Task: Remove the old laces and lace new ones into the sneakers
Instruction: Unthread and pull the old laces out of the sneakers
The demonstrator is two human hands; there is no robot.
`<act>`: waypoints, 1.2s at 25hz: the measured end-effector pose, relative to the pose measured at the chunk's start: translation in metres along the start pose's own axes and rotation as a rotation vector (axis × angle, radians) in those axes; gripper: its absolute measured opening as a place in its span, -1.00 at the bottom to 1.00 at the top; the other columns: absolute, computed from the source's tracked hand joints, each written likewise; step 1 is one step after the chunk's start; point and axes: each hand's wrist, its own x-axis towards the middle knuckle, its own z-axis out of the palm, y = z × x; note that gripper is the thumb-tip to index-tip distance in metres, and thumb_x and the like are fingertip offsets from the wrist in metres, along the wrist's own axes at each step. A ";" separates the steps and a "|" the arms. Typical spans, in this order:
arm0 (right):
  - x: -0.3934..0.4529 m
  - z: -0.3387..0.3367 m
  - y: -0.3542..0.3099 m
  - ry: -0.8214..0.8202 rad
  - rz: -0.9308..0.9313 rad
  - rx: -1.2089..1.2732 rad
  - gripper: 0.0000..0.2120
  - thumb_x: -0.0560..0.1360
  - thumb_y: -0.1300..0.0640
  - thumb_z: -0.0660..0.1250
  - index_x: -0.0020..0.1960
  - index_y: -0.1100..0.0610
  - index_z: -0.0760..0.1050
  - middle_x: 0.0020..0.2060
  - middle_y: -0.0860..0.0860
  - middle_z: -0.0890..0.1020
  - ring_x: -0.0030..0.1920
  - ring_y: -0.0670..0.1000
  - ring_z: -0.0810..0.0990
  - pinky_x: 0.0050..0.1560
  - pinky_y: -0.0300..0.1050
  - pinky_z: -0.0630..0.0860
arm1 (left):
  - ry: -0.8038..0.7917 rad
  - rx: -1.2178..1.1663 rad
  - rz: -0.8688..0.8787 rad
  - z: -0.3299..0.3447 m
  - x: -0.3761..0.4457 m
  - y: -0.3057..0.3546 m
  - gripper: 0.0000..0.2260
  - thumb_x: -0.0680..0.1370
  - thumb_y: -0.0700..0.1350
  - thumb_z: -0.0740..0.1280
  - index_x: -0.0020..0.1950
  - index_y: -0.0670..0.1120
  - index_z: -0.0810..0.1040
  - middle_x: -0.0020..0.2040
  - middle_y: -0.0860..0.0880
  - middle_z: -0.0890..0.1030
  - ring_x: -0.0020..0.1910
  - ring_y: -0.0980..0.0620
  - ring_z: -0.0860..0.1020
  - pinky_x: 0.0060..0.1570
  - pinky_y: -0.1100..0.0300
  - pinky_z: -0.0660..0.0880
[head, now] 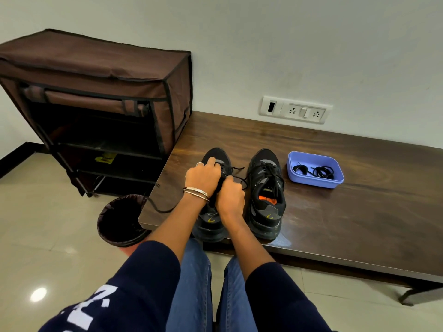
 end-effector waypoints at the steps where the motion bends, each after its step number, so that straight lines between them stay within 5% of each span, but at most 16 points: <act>1: 0.000 0.001 0.000 0.001 0.002 0.001 -0.79 0.59 0.30 0.11 0.20 0.28 0.38 0.08 0.23 0.57 0.10 0.25 0.57 -0.04 0.07 0.51 | 0.071 -0.111 -0.159 -0.005 0.000 0.002 -0.88 0.53 -0.16 0.28 -0.02 -0.16 0.59 0.01 -0.10 0.57 -0.24 -0.14 0.61 -0.45 0.11 0.43; 4: 0.001 0.004 0.001 0.024 0.012 0.007 -0.79 0.59 0.26 0.16 0.21 0.28 0.39 0.09 0.22 0.59 0.11 0.23 0.58 -0.02 0.06 0.53 | 0.159 -0.729 -0.917 -0.008 0.009 -0.015 -0.79 0.53 -0.13 0.26 0.03 -0.25 0.57 0.02 -0.22 0.60 -0.07 -0.29 0.60 -0.20 -0.02 0.52; 6: 0.002 0.005 0.001 0.026 0.023 0.015 -0.78 0.59 0.26 0.17 0.21 0.28 0.40 0.09 0.21 0.59 0.12 0.22 0.58 -0.01 0.05 0.55 | 0.121 -0.915 -1.182 -0.007 0.011 -0.039 -0.74 0.56 -0.11 0.21 0.10 -0.26 0.54 0.07 -0.24 0.60 0.04 -0.30 0.57 -0.06 -0.05 0.52; 9: 0.004 0.006 0.000 0.034 0.029 -0.003 -0.78 0.59 0.26 0.17 0.22 0.27 0.38 0.09 0.21 0.59 0.12 0.21 0.58 -0.01 0.04 0.54 | 0.138 -0.726 -1.076 -0.011 0.006 -0.053 -0.74 0.60 -0.12 0.19 0.18 -0.22 0.54 0.18 -0.24 0.53 0.15 -0.30 0.50 0.00 -0.09 0.47; 11: 0.004 0.005 0.000 0.034 0.030 -0.010 -0.78 0.60 0.26 0.16 0.22 0.26 0.38 0.10 0.20 0.59 0.13 0.20 0.58 -0.01 0.03 0.53 | 0.191 -0.562 -0.716 -0.010 0.006 -0.047 -0.75 0.58 -0.05 0.23 0.15 -0.11 0.59 0.18 -0.16 0.50 0.17 -0.24 0.43 0.02 -0.07 0.44; 14: 0.002 0.006 0.000 0.021 0.012 -0.024 -0.79 0.60 0.26 0.14 0.21 0.26 0.37 0.10 0.20 0.58 0.13 0.20 0.57 -0.03 0.03 0.53 | 0.042 -0.385 -0.287 -0.014 0.015 -0.026 -0.81 0.54 0.04 0.29 0.01 0.05 0.67 0.09 -0.01 0.54 0.14 -0.13 0.43 0.04 -0.02 0.40; 19: 0.004 0.006 0.000 0.006 -0.001 -0.047 -0.81 0.62 0.27 0.09 0.19 0.24 0.38 0.10 0.19 0.58 0.12 0.19 0.57 -0.10 0.00 0.49 | -0.143 -0.064 -0.098 -0.018 0.020 0.009 -0.81 0.60 -0.17 0.19 0.12 -0.08 0.57 0.17 -0.05 0.51 0.24 -0.12 0.41 0.17 -0.06 0.36; 24: 0.005 0.005 0.001 0.009 0.005 -0.035 -0.81 0.61 0.25 0.10 0.19 0.24 0.38 0.11 0.19 0.58 0.13 0.19 0.57 -0.07 0.00 0.50 | -0.116 -0.282 -0.230 -0.022 0.013 0.001 -0.81 0.61 -0.10 0.18 0.08 -0.15 0.54 0.14 -0.08 0.50 0.08 -0.20 0.53 -0.06 -0.02 0.45; 28: 0.004 0.004 0.001 0.012 0.007 -0.030 -0.78 0.59 0.26 0.16 0.22 0.26 0.37 0.12 0.19 0.58 0.16 0.19 0.56 0.01 0.02 0.53 | 0.241 -0.743 -0.935 -0.034 0.011 -0.023 -0.73 0.59 -0.12 0.16 0.14 -0.29 0.47 0.19 -0.23 0.46 0.07 -0.34 0.53 -0.06 -0.10 0.46; 30: 0.003 0.003 0.000 0.007 0.020 -0.023 -0.77 0.59 0.26 0.17 0.24 0.26 0.37 0.13 0.19 0.58 0.16 0.18 0.57 0.01 0.00 0.53 | 0.293 -0.743 -1.081 -0.036 0.012 -0.041 -0.73 0.60 -0.13 0.18 0.18 -0.29 0.45 0.21 -0.24 0.46 0.11 -0.35 0.51 -0.02 -0.14 0.46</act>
